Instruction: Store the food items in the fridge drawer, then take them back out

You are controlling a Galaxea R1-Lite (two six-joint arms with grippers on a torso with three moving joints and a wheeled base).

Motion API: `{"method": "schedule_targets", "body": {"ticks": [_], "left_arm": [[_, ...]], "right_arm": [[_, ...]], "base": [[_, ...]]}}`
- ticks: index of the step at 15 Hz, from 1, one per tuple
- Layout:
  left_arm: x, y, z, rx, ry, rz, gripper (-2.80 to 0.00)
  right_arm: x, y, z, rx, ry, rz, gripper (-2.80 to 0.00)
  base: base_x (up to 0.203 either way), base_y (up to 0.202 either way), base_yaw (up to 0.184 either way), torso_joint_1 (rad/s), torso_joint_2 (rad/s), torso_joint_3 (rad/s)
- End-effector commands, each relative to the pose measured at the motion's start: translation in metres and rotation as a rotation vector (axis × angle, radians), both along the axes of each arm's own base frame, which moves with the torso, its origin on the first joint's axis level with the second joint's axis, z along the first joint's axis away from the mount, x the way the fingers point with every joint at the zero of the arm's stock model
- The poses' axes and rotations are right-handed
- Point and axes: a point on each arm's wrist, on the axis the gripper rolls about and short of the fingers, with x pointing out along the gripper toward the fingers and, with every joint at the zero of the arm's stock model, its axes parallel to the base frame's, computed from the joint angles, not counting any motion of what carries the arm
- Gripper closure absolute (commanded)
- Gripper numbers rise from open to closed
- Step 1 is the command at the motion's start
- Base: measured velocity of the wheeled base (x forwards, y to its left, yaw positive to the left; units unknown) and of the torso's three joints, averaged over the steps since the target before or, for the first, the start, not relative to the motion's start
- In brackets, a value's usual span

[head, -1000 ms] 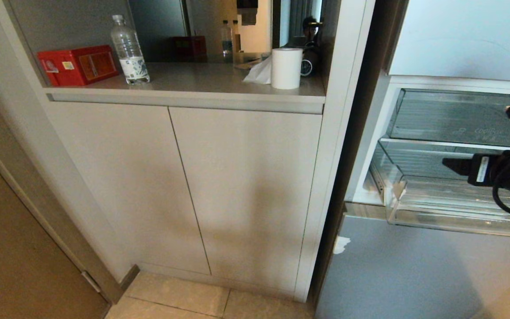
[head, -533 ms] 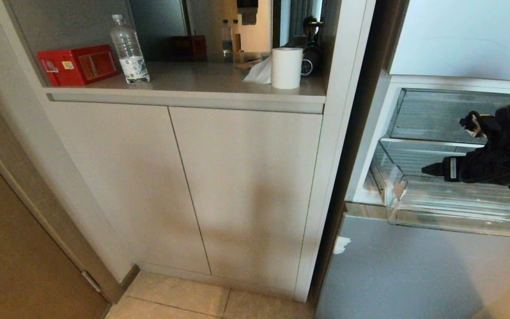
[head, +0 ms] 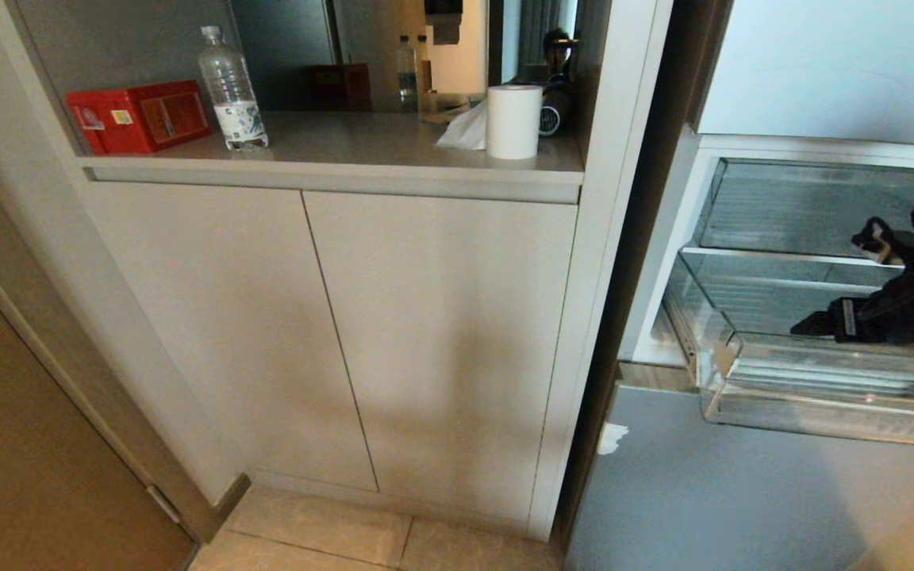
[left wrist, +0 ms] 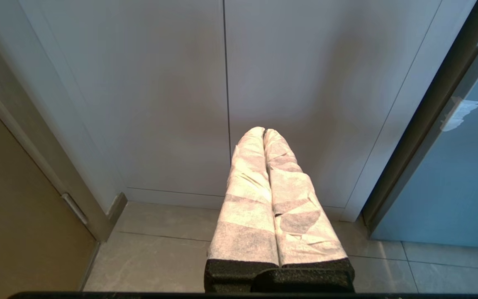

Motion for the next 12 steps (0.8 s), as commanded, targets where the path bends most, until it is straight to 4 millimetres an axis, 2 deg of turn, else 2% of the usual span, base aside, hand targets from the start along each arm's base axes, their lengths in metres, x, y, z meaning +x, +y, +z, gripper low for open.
{"method": "schedule_targets", "body": {"ticks": [1,5,10,12], "left_arm": [[0.000,0.000,0.000,0.000,0.001,0.000,0.00],[0.000,0.000,0.000,0.000,0.001,0.000,0.00],[0.000,0.000,0.000,0.000,0.001,0.000,0.00],[0.000,0.000,0.000,0.000,0.001,0.000,0.00]], "right_arm": [[-0.018,-0.002,0.019,0.004,-0.019,-0.011,-2.80],[-0.052,-0.003,0.033,0.029,0.000,-0.027,-2.80],[-0.071,0.000,0.018,0.047,0.069,-0.036,-2.80],[-0.078,0.000,0.018,0.049,0.070,-0.041,-2.80]], "base": [[0.000,0.000,0.000,0.000,0.00,0.000],[0.000,0.000,0.000,0.000,0.00,0.000],[0.000,0.000,0.000,0.000,0.00,0.000],[0.000,0.000,0.000,0.000,0.00,0.000]]}}
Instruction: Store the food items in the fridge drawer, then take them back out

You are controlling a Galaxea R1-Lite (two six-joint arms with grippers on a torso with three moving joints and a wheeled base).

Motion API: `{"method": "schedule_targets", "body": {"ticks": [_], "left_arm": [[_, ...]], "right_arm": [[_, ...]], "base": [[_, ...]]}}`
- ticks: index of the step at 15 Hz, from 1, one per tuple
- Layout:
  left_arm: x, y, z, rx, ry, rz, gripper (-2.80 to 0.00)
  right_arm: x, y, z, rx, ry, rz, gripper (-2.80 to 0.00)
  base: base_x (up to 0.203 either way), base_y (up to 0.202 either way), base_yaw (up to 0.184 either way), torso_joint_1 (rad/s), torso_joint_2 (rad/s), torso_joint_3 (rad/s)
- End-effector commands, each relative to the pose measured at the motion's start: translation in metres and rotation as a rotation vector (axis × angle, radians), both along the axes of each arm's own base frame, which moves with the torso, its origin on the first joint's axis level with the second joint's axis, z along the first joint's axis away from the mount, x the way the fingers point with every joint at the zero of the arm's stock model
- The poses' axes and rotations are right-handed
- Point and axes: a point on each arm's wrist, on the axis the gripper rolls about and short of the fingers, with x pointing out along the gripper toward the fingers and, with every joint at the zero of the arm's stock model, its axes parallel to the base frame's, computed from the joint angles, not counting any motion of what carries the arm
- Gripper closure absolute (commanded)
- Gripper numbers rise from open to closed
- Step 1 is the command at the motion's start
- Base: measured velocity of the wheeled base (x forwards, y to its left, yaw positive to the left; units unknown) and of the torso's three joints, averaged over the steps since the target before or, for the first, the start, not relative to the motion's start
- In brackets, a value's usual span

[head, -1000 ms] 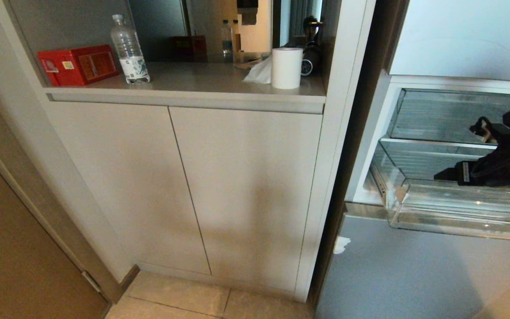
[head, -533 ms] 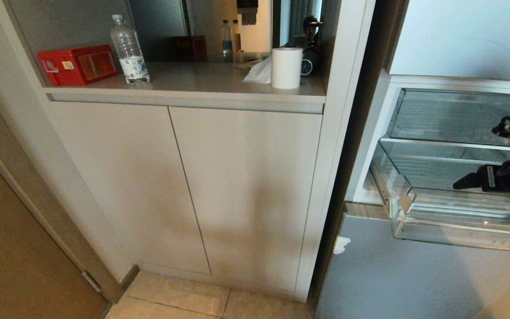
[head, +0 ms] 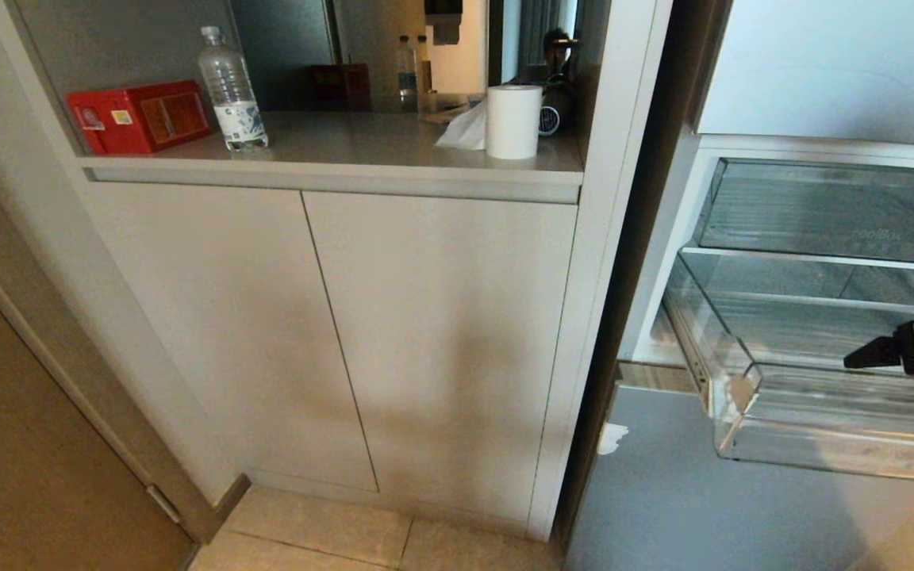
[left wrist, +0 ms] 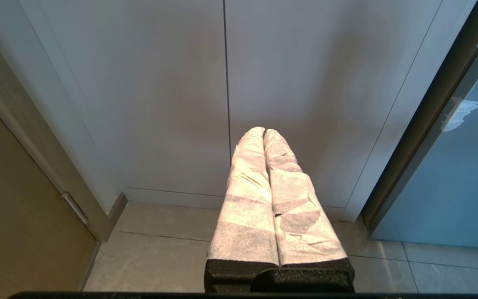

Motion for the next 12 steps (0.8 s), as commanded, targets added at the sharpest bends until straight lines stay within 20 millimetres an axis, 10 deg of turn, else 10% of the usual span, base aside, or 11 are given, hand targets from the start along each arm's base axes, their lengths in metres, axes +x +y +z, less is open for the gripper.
{"method": "schedule_targets", "body": {"ticks": [1,8,9,12], "left_arm": [[0.000,0.000,0.000,0.000,0.001,0.000,0.00],[0.000,0.000,0.000,0.000,0.001,0.000,0.00],[0.000,0.000,0.000,0.000,0.001,0.000,0.00],[0.000,0.000,0.000,0.000,0.001,0.000,0.00]], "right_arm": [[-0.011,0.002,0.002,-0.001,-0.006,-0.004,-2.80],[-0.022,0.008,0.033,0.069,-0.223,0.024,-2.80],[-0.034,0.012,0.041,0.072,-0.258,0.016,0.00],[-0.088,0.032,0.058,0.058,-0.360,0.008,0.00]], "base": [[0.000,0.000,0.000,0.000,0.00,0.000],[0.000,0.000,0.000,0.000,0.00,0.000],[0.000,0.000,0.000,0.000,0.00,0.000],[0.000,0.000,0.000,0.000,0.00,0.000]]}}
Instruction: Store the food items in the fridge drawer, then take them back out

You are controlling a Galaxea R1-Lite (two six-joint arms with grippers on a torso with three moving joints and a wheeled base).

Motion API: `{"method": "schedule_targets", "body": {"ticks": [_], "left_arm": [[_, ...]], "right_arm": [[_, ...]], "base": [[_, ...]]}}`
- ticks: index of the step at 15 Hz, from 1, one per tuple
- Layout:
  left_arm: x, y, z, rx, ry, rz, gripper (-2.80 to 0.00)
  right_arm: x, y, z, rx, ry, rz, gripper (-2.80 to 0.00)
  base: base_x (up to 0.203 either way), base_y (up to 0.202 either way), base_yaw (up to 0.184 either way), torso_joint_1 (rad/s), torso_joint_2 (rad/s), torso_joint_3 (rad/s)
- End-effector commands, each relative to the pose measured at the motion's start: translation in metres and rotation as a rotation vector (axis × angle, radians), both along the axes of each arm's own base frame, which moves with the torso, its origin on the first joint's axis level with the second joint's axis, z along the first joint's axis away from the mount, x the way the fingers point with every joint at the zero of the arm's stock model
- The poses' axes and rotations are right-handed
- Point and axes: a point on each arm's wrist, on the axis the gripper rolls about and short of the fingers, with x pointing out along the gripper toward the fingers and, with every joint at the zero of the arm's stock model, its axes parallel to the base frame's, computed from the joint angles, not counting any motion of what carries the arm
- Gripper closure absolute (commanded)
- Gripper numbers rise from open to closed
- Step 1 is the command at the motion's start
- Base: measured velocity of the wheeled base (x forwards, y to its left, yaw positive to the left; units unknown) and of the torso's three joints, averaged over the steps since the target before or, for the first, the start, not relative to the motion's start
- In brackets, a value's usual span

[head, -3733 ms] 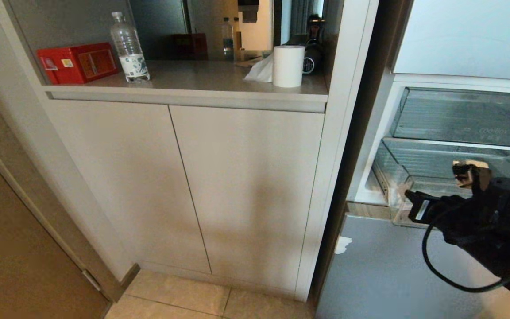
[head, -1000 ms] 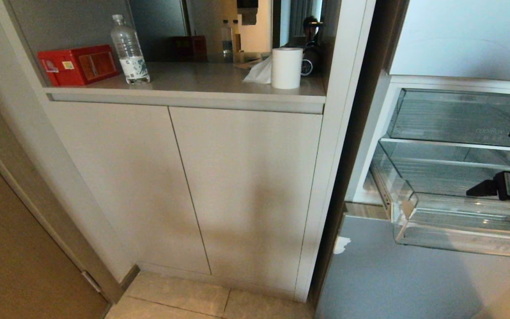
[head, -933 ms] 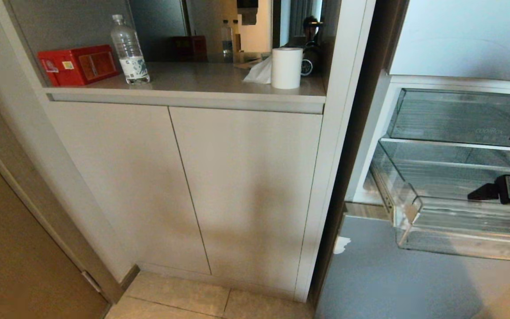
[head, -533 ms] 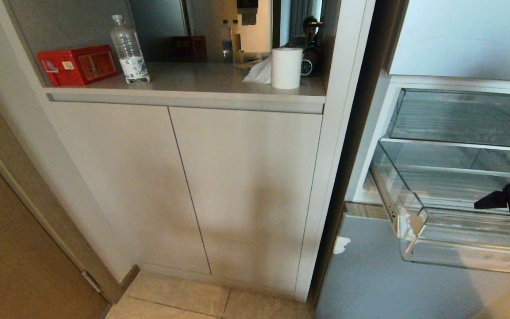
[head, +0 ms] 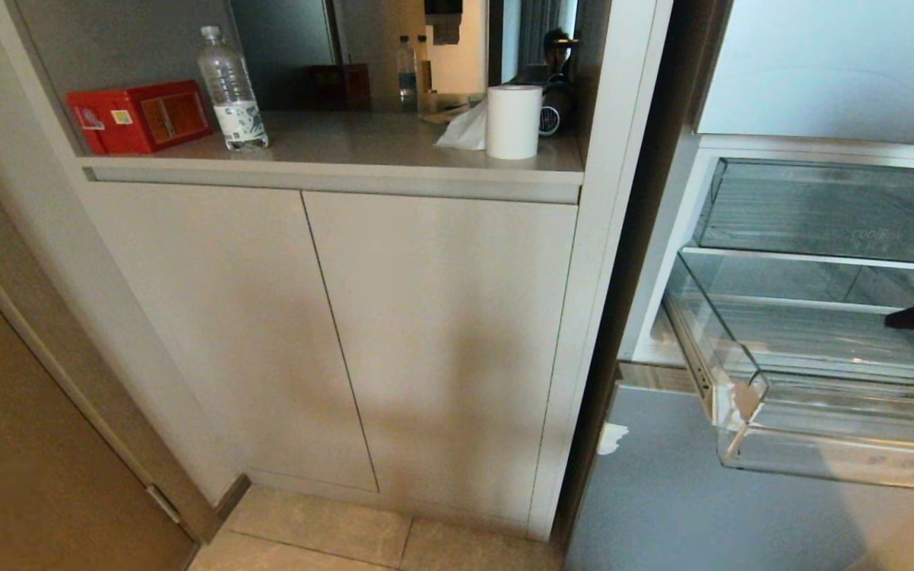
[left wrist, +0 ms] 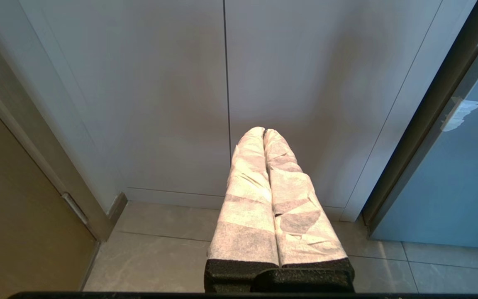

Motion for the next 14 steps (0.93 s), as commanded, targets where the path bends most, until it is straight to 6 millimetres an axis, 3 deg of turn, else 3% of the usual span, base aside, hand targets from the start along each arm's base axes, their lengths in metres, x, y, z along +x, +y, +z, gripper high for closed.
{"method": "schedule_targets", "body": {"ticks": [1,5,8,12,14], "left_arm": [[0.000,0.000,0.000,0.000,0.001,0.000,0.00],[0.000,0.000,0.000,0.000,0.001,0.000,0.00],[0.000,0.000,0.000,0.000,0.001,0.000,0.00],[0.000,0.000,0.000,0.000,0.001,0.000,0.00],[0.000,0.000,0.000,0.000,0.001,0.000,0.00]], "right_arm": [[-0.061,0.023,0.018,-0.039,-0.124,0.000,0.00],[-0.147,0.061,0.008,-0.085,-0.280,0.062,0.00],[-0.207,0.076,-0.033,-0.127,-0.413,0.135,0.00],[-0.219,0.075,-0.146,-0.247,-0.331,0.193,0.00],[-0.221,0.074,-0.175,-0.257,-0.306,0.206,0.00]], "base": [[0.000,0.000,0.000,0.000,0.00,0.000],[0.000,0.000,0.000,0.000,0.00,0.000],[0.000,0.000,0.000,0.000,0.00,0.000],[0.000,0.000,0.000,0.000,0.00,0.000],[0.000,0.000,0.000,0.000,0.00,0.000]]}}
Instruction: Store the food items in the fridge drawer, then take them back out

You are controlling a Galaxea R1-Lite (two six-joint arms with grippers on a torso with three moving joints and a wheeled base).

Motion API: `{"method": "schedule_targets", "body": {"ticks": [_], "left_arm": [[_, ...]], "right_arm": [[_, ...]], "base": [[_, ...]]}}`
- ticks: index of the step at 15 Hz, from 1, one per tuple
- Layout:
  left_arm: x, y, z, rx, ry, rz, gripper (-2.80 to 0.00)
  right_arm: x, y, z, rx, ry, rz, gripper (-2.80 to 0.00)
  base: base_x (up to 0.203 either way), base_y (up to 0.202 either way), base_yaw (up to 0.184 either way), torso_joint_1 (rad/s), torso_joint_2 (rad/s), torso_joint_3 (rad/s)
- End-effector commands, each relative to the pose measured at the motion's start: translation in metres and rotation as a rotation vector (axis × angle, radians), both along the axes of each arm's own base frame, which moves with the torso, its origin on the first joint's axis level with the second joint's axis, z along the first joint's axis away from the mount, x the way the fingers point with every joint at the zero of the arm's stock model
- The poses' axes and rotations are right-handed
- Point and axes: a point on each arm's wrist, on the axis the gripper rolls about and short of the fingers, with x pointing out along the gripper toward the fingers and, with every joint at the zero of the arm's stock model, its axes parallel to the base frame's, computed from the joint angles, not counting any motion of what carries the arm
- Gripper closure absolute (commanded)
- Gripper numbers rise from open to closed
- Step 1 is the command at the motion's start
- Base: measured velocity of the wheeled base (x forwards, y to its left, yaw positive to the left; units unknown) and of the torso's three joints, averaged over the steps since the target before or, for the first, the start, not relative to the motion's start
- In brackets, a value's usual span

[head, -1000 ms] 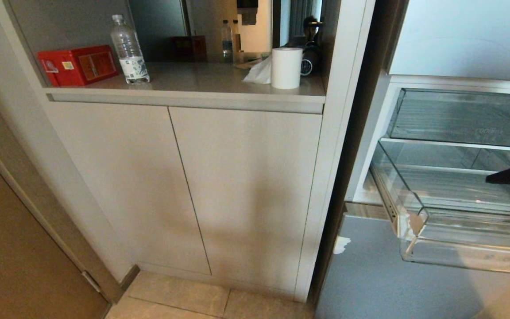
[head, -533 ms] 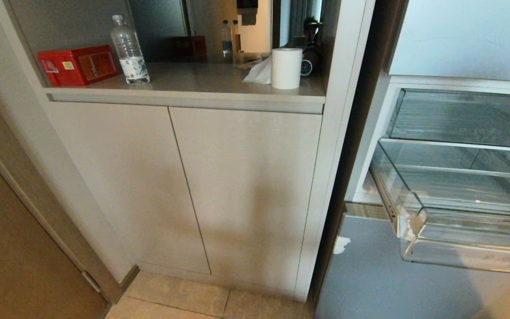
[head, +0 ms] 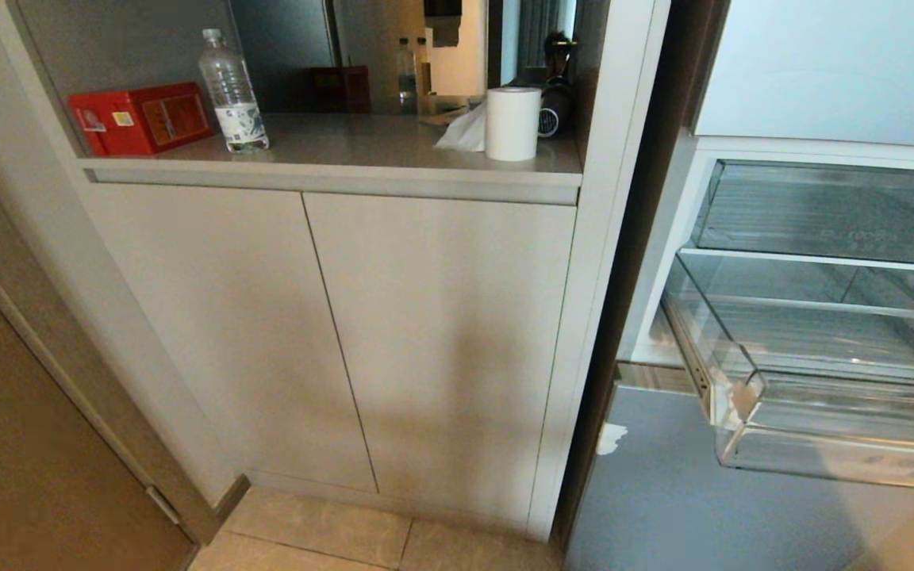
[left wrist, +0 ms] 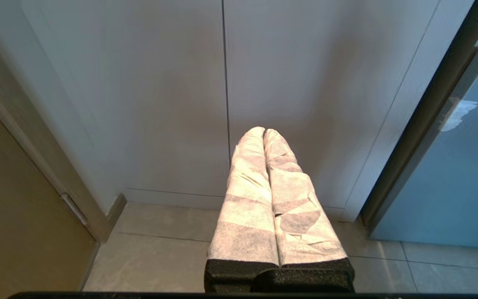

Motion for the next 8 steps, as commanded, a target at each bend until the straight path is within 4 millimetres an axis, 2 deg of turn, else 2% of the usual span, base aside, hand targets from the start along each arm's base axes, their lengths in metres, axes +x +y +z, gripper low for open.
{"method": "schedule_targets", "body": {"ticks": [1,5,8], "left_arm": [[0.000,0.000,0.000,0.000,0.002,0.001,0.00],[0.000,0.000,0.000,0.000,0.002,0.001,0.00],[0.000,0.000,0.000,0.000,0.002,0.001,0.00]], "right_arm": [[-0.011,0.000,-0.029,0.005,-0.037,0.025,0.00],[-0.031,0.001,-0.035,-0.043,-0.232,0.049,0.00],[-0.032,0.001,-0.037,-0.056,-0.235,0.045,0.00]], "base": [[0.000,0.000,0.000,0.000,0.00,0.000],[0.000,0.000,0.000,0.000,0.00,0.000],[0.000,0.000,0.000,0.000,0.00,0.000]]}}
